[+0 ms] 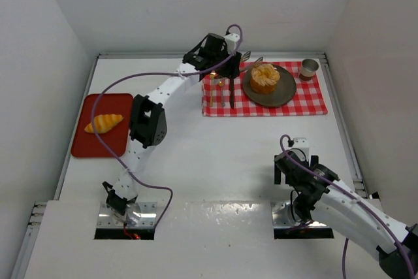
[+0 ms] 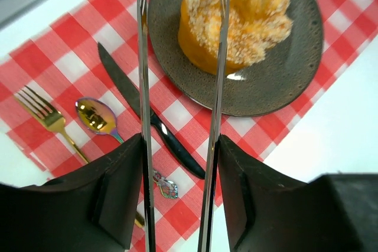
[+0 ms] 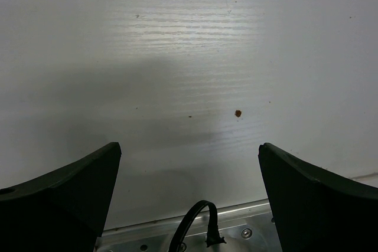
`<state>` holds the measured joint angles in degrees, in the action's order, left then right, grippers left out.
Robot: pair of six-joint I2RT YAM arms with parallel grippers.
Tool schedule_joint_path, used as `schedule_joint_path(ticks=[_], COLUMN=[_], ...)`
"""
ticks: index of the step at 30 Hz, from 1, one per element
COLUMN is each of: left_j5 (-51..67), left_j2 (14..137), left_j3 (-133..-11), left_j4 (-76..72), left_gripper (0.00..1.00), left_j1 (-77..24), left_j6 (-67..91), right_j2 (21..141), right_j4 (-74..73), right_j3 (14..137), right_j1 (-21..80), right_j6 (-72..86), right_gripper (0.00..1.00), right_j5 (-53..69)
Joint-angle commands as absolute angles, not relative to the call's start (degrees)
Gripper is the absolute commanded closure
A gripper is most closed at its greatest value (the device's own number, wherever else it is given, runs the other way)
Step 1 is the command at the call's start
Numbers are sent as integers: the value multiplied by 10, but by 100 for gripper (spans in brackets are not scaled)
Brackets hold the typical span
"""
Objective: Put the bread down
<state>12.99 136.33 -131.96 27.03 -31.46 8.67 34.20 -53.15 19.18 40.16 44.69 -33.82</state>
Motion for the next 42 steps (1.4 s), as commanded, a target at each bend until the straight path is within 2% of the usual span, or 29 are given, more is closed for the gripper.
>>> schedule_joint_path(ticks=[1, 5, 8, 11, 13, 16, 18, 22, 27, 31, 35, 42], left_j5=[161, 189, 220, 249, 281, 271, 250, 244, 282, 317, 310, 303], left_j2=[1280, 1225, 1153, 1047, 984, 859, 790, 724, 728, 793, 840, 814], left_j3=[-1339, -1333, -1281, -1168, -1056, -915, -860, -746, -712, -765, -785, -777], left_j4=[249, 276, 312, 371, 403, 463, 515, 565, 623, 698, 733, 706], left_gripper=[45, 45, 45, 45, 45, 45, 45, 46, 49, 50, 48, 45], left_j1=[-296, -245, -194, -143, -79, 12, 78, 196, 334, 446, 495, 505], left_j6=[105, 99, 64, -46, -123, -265, -347, -414, -532, -627, -695, -754], right_j2=[342, 338, 335, 336, 337, 346, 356, 391, 410, 415, 407, 405], right_j4=[-532, -526, -512, -505, -490, -458, -447, -419, -397, -403, -409, -421], right_j3=[214, 215, 214, 216, 214, 212, 217, 227, 242, 257, 257, 268], right_j1=[402, 402, 401, 400, 400, 401, 402, 403, 403, 403, 403, 403], right_j6=[439, 439, 429, 416, 397, 377, 363, 346, 333, 324, 333, 348], right_gripper=[1, 1, 1, 1, 1, 1, 1, 1, 1, 1, 1, 1], right_j5=[-336, -334, -328, -324, -316, -297, -287, -257, -217, -210, -208, -203])
